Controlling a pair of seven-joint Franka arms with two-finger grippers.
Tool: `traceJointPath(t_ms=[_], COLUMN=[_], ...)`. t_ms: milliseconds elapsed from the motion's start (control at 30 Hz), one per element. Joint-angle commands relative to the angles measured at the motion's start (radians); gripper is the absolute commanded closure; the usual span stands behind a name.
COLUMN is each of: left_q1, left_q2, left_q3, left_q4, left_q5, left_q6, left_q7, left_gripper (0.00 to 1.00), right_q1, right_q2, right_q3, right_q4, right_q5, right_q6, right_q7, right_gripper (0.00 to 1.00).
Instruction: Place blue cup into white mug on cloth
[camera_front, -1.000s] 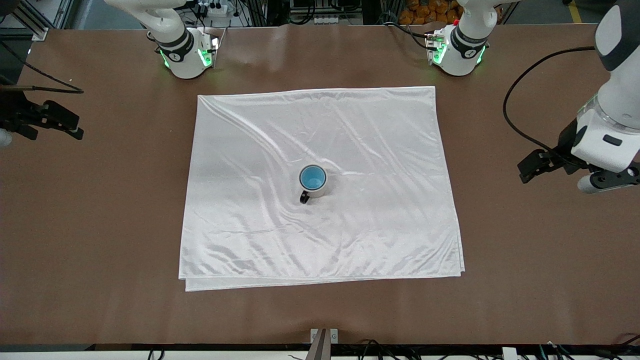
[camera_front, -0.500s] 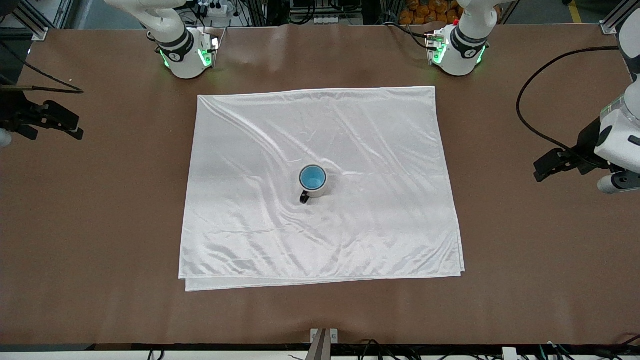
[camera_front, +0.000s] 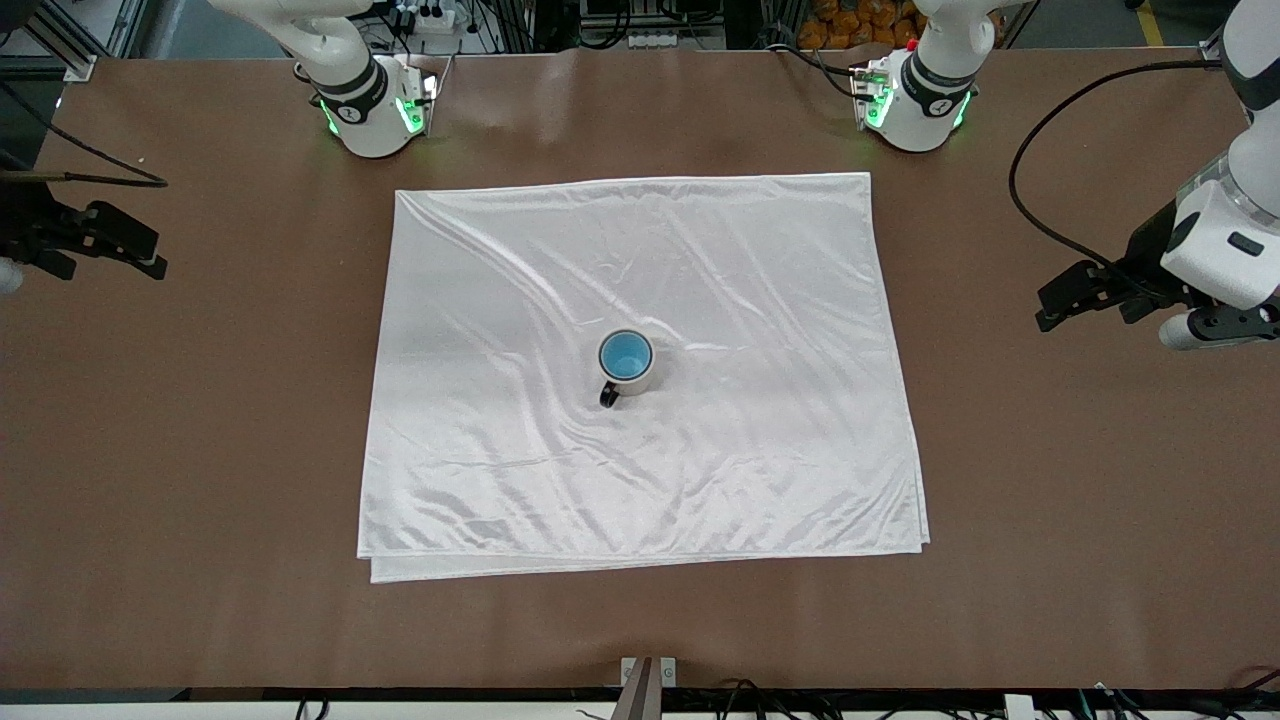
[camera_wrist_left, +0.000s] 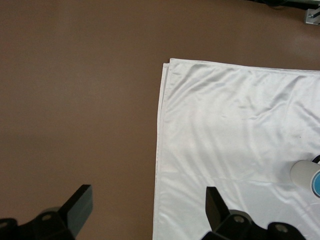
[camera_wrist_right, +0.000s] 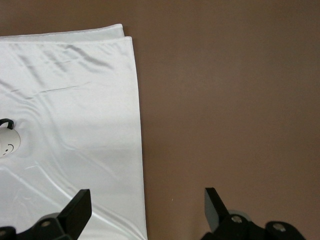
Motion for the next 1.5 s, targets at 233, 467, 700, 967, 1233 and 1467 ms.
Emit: traceJointPath(t_ms=[233,467,700,967,1233,1467], left_q1=[0.023,0.023,0.023,0.024,0.021,0.018], left_q2=[-0.064,-0.086,-0.098,-0.104,-0.112,-0.109], left_q3=[-0.008,-0.006,-0.006,-0.006,-0.008,-0.008], left_q4=[-0.034,-0.032,-0.029,-0.029,-0.029,-0.021], left_q5=[-0.03,-0.026,-0.021,-0.019,-0.019,-0.007], left_q6=[-0.018,-0.033,-0.036,-0.038,-0.039,-0.039], left_q7=[0.042,0.042,0.042,0.042,0.036,0.028], left_gripper=[0.0,0.0,0.0,0.0,0.0,0.0], right_q1=[0.007,0.007,0.007,0.007,0.007,0.008], right_q2=[-0.007,-0.007,-0.009,-0.009,-0.009,-0.009], right_q3=[-0.006,-0.006,-0.006,-0.006,-0.006,-0.006], right_q4=[-0.007,-0.008,-0.008,-0.008,-0.008,-0.008], right_q5=[0.016,0.016,0.016,0.016,0.016,0.016], right_q6=[-0.007,-0.007,-0.008,-0.008,-0.007,-0.008], right_q7=[0.019,0.019,0.019,0.019,0.02,0.02], right_gripper=[0.0,0.0,0.0,0.0,0.0,0.0])
